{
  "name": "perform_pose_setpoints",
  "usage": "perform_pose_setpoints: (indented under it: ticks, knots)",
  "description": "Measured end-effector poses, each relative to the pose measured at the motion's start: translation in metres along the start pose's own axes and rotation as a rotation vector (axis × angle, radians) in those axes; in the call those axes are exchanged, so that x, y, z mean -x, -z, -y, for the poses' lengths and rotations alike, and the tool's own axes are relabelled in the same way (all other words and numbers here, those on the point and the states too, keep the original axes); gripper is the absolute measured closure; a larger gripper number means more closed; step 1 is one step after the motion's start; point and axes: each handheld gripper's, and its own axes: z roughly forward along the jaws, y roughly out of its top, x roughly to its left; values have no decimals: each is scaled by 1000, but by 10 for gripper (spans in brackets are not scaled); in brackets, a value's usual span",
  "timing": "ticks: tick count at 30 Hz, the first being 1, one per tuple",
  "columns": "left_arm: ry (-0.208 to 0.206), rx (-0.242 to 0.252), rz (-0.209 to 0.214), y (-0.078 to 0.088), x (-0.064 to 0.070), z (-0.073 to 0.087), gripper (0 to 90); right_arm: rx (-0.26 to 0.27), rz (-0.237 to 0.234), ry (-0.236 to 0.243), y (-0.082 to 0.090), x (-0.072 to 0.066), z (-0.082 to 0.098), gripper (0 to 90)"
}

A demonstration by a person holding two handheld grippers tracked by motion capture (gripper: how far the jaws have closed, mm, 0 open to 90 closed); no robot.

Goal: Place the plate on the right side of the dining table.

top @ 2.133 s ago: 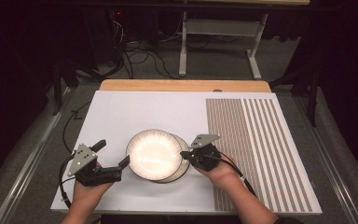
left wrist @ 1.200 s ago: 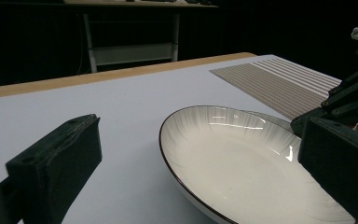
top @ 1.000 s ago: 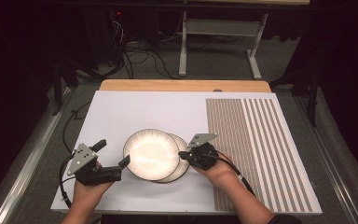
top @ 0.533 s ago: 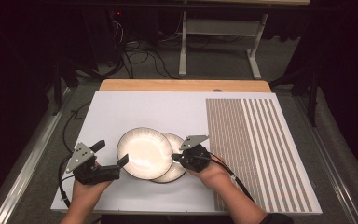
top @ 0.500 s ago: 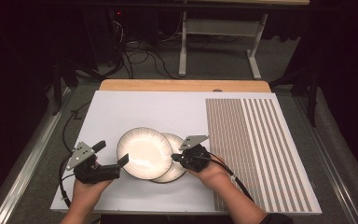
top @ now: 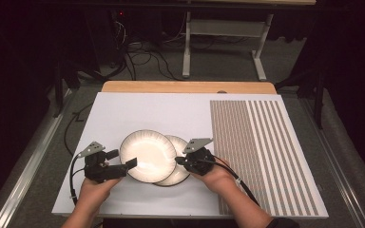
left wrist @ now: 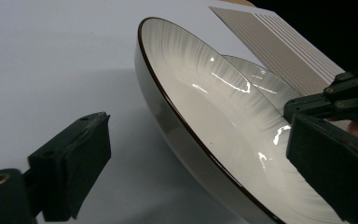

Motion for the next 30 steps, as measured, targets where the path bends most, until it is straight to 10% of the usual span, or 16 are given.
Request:
perform_pose_setpoints:
  ticks: [11,30]
  knots:
    - [102,-81,60,-8,-1,-4,357,-5,5,6,0,-1,0,900]
    - [152,-130,-3,-10,-4,-8,616,-8,11,4,1,-1,0,900]
